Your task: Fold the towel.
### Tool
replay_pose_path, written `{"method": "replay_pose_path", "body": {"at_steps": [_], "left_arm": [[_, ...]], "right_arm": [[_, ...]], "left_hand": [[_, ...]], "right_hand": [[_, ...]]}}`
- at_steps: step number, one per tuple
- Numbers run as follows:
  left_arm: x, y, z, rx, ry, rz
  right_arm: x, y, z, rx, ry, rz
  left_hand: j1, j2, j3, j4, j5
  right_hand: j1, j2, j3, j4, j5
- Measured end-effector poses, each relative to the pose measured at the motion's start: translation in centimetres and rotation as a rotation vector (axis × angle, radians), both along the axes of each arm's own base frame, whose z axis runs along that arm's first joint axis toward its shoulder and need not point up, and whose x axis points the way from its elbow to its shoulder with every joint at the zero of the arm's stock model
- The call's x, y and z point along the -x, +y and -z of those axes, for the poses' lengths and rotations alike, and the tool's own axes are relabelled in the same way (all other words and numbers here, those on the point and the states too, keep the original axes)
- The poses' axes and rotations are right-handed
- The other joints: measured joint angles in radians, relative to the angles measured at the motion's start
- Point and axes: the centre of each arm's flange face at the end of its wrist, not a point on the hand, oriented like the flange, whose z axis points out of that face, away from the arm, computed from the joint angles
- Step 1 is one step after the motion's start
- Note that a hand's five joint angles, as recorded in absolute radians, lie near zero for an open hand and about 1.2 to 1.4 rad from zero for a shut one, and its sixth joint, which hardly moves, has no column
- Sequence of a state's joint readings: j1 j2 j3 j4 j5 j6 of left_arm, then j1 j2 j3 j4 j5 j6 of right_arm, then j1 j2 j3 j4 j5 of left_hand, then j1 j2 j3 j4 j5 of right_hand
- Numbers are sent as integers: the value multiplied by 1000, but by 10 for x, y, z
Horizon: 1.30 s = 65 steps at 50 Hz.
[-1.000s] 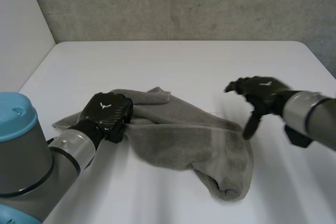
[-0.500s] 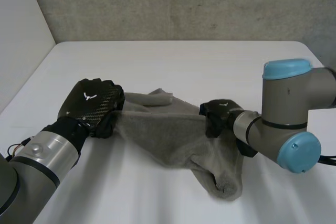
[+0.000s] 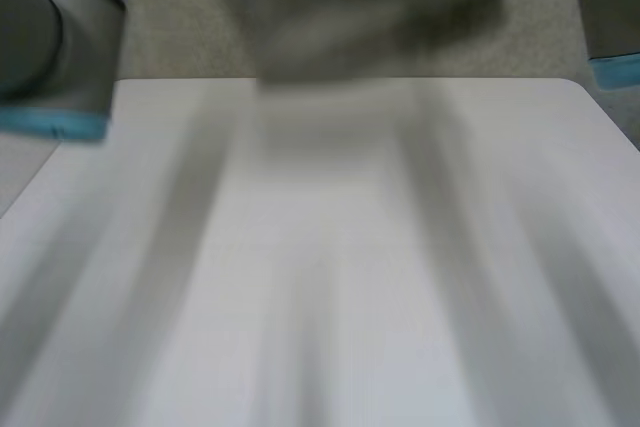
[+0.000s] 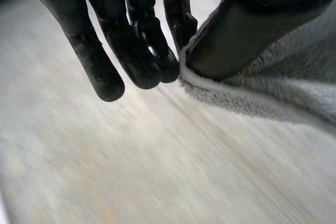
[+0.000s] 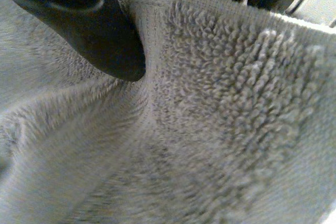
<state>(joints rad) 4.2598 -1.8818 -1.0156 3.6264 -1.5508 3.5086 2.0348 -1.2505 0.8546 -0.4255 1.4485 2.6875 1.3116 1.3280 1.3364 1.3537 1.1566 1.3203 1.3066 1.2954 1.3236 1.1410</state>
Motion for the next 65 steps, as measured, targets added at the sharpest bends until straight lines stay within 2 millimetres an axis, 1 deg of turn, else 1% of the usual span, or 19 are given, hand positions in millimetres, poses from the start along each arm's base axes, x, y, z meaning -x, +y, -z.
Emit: {"method": "replay_pose_path", "body": {"at_steps": [2,4,5,7,8,11,14,16,18,21,24,29,35,41,43,46,49,56,65], "left_arm": [[-5,7,-17,41,49,8],[-9,13,-21,45,87,30],[-10,14,-19,37,92,37],[-10,16,-1,-19,87,62],[-10,16,5,-37,81,67],[-6,16,50,-147,19,98],[-2,19,108,-272,-74,138],[-2,22,131,-318,-110,153],[-1,28,166,-383,-164,175],[-3,37,205,-450,-218,190],[-6,44,233,-497,-255,193],[-11,55,258,-543,-300,184],[-15,58,263,-552,-325,167],[-16,56,258,-541,-323,158],[-16,55,258,-539,-321,157],[-15,52,261,-542,-322,156],[-14,49,269,-559,-328,156],[-13,37,291,-611,-344,148],[-20,30,308,-676,-355,131]], "right_arm": [[2,3,3,10,-5,-1],[1,4,21,-32,28,-16],[0,4,28,-52,44,-22],[-3,4,60,-145,114,-48],[-4,4,67,-169,131,-55],[-7,5,110,-301,222,-80],[-6,8,158,-452,322,-88],[-5,10,174,-502,356,-87],[-2,13,201,-584,409,-83],[2,20,227,-671,459,-82],[6,28,249,-739,493,-84],[12,43,276,-829,533,-92],[19,54,291,-906,560,-82],[31,56,291,-957,554,-40],[37,55,288,-969,540,-17],[52,52,280,-988,492,25],[61,51,275,-1001,450,43],[81,44,268,-1021,368,80],[88,40,268,-1033,350,89]], "left_hand": [[0,2,1,0,0],[0,2,1,0,8],[0,3,1,0,10],[0,4,1,0,12],[0,5,1,0,12],[0,5,1,0,13],[0,5,1,0,13],[0,5,1,0,13],[0,5,1,0,13],[1,5,1,0,13],[1,5,1,0,13],[1,5,1,0,12],[1,5,1,0,13],[1,5,1,0,13],[-66,-77,-81,-85,-66],[-433,-454,-452,-463,-444],[-608,-617,-616,-636,-631],[-633,-635,-634,-659,-669],[-633,-635,-634,-660,-669]], "right_hand": [[0,0,1,0,0],[0,0,2,1,0],[0,0,4,1,0],[0,0,7,2,0],[0,0,7,4,0],[0,2,13,7,0],[0,2,16,7,0],[0,2,16,7,0],[0,2,16,7,0],[1,2,16,7,0],[1,2,16,7,0],[1,2,20,7,0],[1,2,26,7,0],[1,2,27,7,3],[1,2,27,7,3],[1,2,27,7,3],[1,2,27,7,3],[1,2,27,7,3],[1,2,27,7,3]]}}
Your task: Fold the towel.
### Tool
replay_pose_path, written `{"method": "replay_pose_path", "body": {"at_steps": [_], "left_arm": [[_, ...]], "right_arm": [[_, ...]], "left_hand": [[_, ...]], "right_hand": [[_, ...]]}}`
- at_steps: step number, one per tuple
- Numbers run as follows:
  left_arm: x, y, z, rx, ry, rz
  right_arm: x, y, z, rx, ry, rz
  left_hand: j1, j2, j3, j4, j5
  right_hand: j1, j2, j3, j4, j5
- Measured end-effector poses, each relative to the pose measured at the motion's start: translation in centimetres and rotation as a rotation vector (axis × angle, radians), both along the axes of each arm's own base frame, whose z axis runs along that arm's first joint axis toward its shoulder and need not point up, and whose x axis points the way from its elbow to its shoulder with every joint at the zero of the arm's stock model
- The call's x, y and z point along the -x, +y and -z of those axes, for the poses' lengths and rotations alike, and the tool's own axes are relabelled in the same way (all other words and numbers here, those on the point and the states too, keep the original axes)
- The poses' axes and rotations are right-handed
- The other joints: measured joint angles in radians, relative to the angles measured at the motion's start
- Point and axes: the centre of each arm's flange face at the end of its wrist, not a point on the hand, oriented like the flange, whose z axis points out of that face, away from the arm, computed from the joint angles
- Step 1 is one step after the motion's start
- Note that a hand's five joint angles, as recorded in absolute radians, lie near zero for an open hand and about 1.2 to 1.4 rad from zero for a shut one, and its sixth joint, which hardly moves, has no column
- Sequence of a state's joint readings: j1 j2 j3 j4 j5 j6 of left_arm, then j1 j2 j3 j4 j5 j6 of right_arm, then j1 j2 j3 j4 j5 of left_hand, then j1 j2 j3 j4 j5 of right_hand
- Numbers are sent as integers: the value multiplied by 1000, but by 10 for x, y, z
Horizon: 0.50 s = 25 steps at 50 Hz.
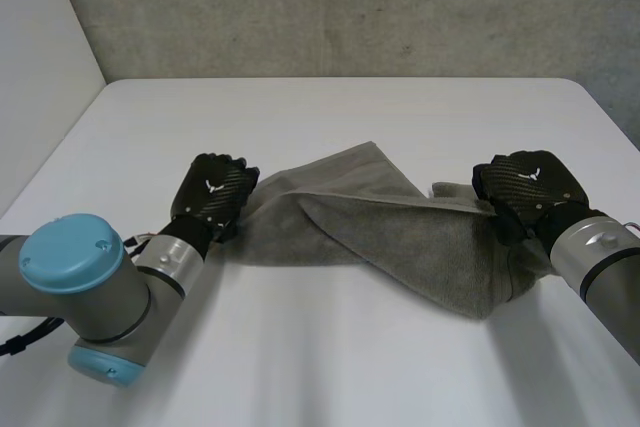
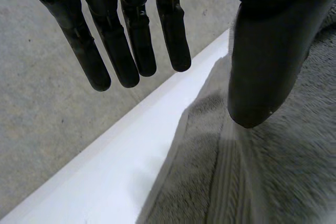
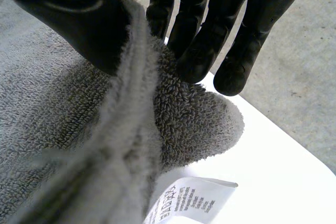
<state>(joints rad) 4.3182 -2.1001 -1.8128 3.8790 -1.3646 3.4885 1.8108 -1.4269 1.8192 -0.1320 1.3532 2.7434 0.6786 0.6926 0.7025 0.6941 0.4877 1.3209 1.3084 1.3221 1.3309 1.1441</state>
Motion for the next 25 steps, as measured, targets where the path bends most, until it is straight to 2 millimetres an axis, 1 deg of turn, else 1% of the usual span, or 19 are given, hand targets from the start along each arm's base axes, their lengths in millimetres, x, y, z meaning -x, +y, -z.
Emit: {"method": "replay_pose_path", "body": {"at_steps": [5,12,15,18,25], "left_arm": [[-3,5,3,-41,-12,-2],[-9,21,5,-141,-46,-2],[-10,23,5,-168,-47,-3],[-9,22,6,-187,-38,-5],[-3,10,16,-208,-19,-15]], "right_arm": [[1,-1,2,-6,2,1],[5,-4,5,-17,4,13],[5,-4,7,-22,5,14],[5,-4,8,-26,6,13],[5,-4,9,-30,7,14]], "left_hand": [[0,0,0,0,0],[0,-1,0,0,0],[0,-1,0,0,0],[0,-1,0,0,0],[0,-1,0,0,1]], "right_hand": [[0,0,1,0,0],[0,0,0,0,0],[0,0,0,0,0],[0,0,0,0,0],[0,0,0,0,0]]}}
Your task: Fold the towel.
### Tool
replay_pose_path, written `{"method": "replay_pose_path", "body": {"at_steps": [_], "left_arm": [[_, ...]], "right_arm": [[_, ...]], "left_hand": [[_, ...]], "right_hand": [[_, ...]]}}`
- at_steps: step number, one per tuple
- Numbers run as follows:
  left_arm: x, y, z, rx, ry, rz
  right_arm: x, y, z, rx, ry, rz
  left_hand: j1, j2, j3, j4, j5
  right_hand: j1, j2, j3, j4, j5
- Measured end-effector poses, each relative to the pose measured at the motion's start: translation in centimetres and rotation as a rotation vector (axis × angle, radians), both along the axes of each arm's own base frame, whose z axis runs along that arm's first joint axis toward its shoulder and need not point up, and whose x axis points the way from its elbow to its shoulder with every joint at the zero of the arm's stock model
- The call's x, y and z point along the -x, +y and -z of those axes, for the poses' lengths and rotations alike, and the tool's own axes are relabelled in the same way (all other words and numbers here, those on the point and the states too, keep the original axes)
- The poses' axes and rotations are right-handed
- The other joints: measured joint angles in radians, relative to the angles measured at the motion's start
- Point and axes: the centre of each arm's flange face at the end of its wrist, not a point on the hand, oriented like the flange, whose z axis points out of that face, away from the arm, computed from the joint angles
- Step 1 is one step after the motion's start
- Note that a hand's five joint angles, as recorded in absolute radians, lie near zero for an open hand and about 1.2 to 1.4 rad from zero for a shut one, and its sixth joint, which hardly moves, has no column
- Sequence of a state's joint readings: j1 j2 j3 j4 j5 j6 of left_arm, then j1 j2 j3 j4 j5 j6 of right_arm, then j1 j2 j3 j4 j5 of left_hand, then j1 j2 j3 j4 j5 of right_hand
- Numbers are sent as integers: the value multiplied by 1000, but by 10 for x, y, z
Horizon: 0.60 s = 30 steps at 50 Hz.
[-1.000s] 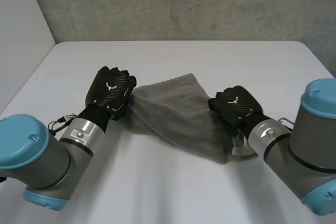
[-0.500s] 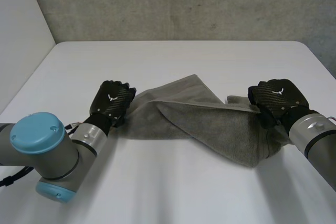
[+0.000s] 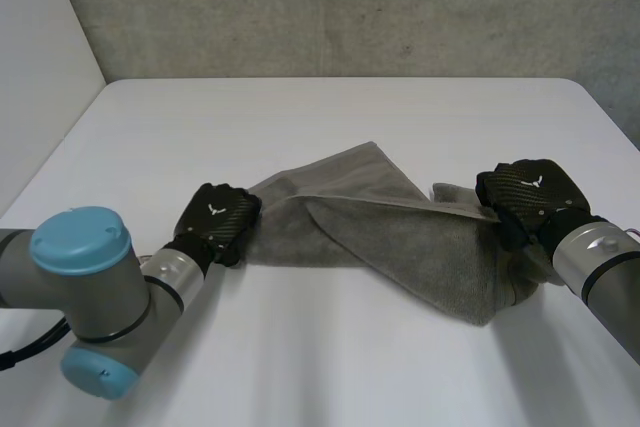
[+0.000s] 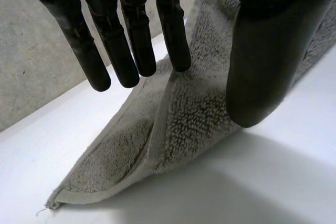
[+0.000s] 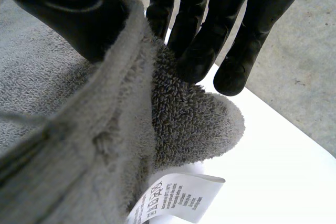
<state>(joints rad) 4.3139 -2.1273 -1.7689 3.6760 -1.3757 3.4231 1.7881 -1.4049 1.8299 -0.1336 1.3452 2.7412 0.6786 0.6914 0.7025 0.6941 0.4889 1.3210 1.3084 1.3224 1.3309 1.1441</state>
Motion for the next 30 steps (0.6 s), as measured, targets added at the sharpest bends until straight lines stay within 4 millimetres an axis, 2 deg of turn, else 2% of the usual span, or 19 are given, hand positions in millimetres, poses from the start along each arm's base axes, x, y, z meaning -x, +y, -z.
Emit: {"method": "replay_pose_path", "body": {"at_steps": [11,30], "left_arm": [[4,-19,9,11,3,-27],[-7,-28,7,18,-22,-138]], "right_arm": [[0,1,2,-3,1,-1],[-1,2,7,-13,4,-4]], "left_hand": [[-1,-2,-4,-3,-1],[-15,-18,-23,-17,-13]], "right_hand": [[0,0,0,0,0],[0,0,4,0,0]]}}
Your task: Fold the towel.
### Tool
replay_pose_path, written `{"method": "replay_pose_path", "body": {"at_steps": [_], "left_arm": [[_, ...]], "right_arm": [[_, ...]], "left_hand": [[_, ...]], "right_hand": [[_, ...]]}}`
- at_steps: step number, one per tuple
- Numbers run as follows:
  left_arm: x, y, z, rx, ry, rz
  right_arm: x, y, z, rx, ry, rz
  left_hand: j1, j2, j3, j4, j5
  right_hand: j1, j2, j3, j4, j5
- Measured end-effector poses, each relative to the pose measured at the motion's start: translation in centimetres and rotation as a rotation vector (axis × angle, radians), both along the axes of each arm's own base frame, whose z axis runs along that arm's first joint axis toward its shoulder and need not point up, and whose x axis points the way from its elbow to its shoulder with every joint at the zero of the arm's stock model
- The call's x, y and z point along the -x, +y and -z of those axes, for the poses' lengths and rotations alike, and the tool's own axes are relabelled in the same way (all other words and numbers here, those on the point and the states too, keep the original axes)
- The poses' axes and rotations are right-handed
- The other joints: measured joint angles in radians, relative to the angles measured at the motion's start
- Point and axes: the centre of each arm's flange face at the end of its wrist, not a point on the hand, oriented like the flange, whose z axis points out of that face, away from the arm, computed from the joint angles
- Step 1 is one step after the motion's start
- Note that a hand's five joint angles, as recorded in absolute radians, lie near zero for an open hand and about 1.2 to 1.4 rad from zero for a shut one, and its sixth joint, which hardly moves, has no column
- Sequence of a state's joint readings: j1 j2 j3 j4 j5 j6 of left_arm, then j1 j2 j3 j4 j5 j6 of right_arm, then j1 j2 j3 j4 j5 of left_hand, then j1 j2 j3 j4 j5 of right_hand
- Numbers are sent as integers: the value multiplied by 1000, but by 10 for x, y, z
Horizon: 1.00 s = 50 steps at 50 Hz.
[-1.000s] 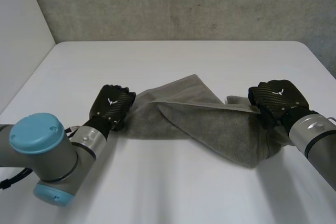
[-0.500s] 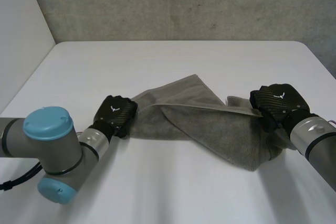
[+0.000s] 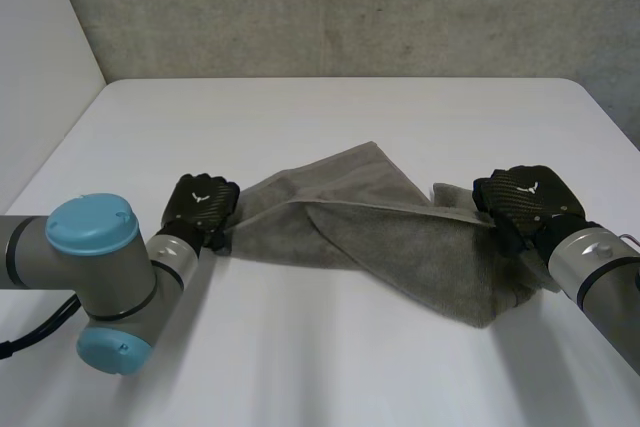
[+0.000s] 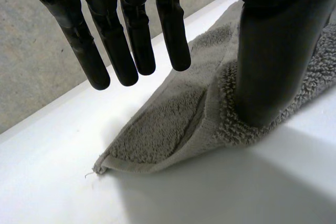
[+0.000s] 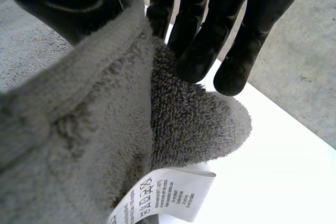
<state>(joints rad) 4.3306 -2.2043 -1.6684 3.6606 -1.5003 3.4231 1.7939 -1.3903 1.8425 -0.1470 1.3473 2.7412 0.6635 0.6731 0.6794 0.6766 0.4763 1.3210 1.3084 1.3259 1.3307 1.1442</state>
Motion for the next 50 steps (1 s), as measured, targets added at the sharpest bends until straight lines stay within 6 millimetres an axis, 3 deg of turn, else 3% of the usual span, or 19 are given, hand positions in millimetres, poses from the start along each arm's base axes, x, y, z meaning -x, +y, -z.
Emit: {"method": "replay_pose_path", "body": {"at_steps": [4,8,18,27,34,40,44,46,50], "left_arm": [[-1,1,1,-13,-6,-3],[-2,3,3,-31,-13,-1],[-3,7,8,-76,-26,2],[-7,7,-6,-78,-21,-10],[-21,-4,-53,18,18,-56],[-32,5,-145,212,92,-62],[-34,18,-191,321,134,-30],[-34,25,-216,384,154,-2],[-31,19,-235,434,166,20]], "right_arm": [[0,0,0,0,0,0],[1,-1,0,1,-1,3],[2,-2,-1,6,-2,10],[2,-3,-6,16,-3,10],[-1,4,-29,1,2,-22],[-8,21,-77,-131,14,-140],[-11,26,-104,-165,50,-219],[-15,22,-118,-144,96,-269],[-23,0,-132,-48,176,-308]], "left_hand": [[75,66,59,57,76],[305,303,292,300,306],[594,599,589,592,611],[639,647,644,672,665],[639,647,643,672,665],[643,647,643,672,665],[643,647,643,672,666],[643,649,643,672,666],[643,650,643,673,666]], "right_hand": [[0,0,0,0,0],[0,0,0,0,0],[0,0,0,0,0],[-1,0,1,0,0],[0,0,1,0,0],[0,0,1,0,0],[0,0,1,0,0],[0,0,1,0,0],[0,0,1,0,0]]}}
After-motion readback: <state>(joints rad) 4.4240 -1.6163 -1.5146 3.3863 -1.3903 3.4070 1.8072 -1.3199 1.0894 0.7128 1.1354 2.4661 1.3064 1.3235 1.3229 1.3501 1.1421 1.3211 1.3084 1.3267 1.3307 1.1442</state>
